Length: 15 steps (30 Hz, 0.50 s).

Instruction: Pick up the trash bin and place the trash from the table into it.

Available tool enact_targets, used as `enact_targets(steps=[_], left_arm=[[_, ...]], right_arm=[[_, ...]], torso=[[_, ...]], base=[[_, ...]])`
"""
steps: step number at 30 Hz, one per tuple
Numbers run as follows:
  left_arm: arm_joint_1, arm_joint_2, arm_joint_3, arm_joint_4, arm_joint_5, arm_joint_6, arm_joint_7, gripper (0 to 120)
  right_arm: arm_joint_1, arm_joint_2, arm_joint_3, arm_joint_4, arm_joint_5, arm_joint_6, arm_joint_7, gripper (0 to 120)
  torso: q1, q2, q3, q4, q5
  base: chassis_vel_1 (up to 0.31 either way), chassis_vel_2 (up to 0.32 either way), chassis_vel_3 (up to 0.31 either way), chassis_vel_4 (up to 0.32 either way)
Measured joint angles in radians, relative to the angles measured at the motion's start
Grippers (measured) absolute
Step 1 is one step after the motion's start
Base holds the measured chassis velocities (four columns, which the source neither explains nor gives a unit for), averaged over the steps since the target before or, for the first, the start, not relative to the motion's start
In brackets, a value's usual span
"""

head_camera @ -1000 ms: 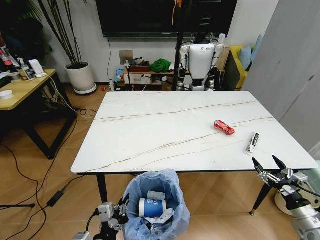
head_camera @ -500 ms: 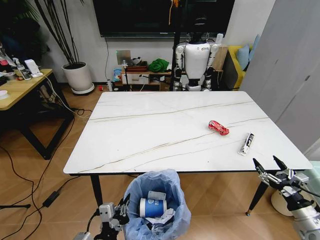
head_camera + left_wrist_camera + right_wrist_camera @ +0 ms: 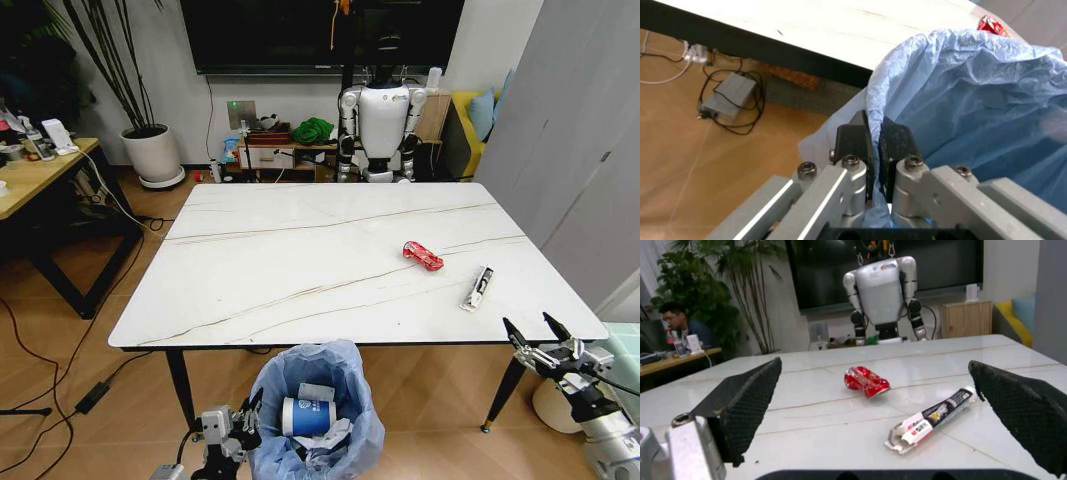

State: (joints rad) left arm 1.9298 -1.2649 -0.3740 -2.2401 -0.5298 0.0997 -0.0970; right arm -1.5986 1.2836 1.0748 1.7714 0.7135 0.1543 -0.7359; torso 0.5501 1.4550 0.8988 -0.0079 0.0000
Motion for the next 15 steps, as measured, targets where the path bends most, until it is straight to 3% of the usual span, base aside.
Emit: enact_targets(steps=[15], left_arm=[[0.002,0.002,0.003,0.001,0.003,0.0,0.0,0]], right_arm=[[-0.002,0.003,-0.01,0.005,-0.018,0.011,0.008,100]], torso=[[0.0,0.0,0.0,0.0,0.0]], base=[[-0.069,-0.072,0.068,0.071]])
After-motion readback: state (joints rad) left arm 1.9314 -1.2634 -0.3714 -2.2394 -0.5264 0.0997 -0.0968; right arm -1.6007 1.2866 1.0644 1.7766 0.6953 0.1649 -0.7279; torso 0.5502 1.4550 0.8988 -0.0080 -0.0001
